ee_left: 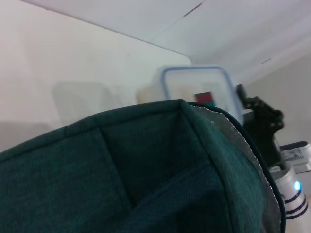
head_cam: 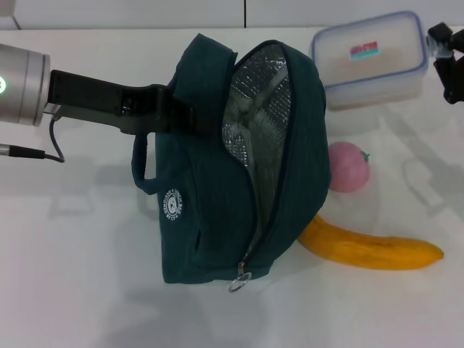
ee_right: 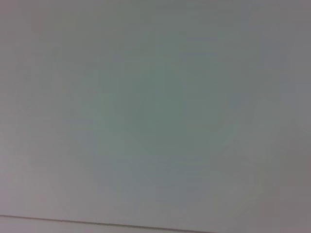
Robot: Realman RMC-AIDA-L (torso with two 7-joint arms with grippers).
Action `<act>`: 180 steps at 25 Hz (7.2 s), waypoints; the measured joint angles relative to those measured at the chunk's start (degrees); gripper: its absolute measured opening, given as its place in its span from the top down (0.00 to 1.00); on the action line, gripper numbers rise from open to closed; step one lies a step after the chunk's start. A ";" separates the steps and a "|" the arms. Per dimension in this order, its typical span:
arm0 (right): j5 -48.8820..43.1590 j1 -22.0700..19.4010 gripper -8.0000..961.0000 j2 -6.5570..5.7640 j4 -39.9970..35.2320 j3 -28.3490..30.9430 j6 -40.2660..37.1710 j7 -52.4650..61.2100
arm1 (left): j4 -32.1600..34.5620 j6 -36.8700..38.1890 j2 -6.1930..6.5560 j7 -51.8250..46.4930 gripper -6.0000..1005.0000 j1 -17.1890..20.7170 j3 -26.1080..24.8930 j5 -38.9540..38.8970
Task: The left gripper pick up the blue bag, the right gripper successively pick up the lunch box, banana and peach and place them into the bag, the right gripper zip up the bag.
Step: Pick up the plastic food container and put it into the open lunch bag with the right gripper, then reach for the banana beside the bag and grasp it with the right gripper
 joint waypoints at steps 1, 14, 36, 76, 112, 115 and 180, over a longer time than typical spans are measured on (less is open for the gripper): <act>0.46 -0.01 0.89 0.00 0.03 -0.01 -0.94 0.43 | -0.01 -0.03 -0.03 0.00 0.96 0.00 0.02 0.10; 4.12 4.32 0.88 0.00 0.27 -0.08 -11.88 4.55 | -2.27 -1.25 -0.09 0.85 0.96 -1.29 0.44 1.55; 4.36 12.53 0.88 0.00 -0.28 -9.09 -10.24 5.13 | -3.78 -2.16 -0.09 2.21 0.96 -2.96 0.44 1.58; 5.40 10.71 0.82 0.00 -13.87 -30.01 9.85 4.66 | -4.41 -2.85 -0.01 4.49 0.96 -2.42 0.16 1.25; -16.52 5.15 0.10 -11.64 -22.81 -23.12 9.10 -22.68 | -4.48 -2.95 0.17 4.75 0.96 -0.81 -0.02 1.04; -25.53 6.22 0.10 -13.94 -26.37 -20.14 10.07 -20.63 | -4.51 -2.95 0.17 4.80 0.96 -0.65 -0.10 1.04; -110.79 27.18 0.20 -0.01 -56.40 -17.19 -24.66 19.93 | -8.04 -3.16 0.93 7.30 0.96 -1.29 -1.49 -4.85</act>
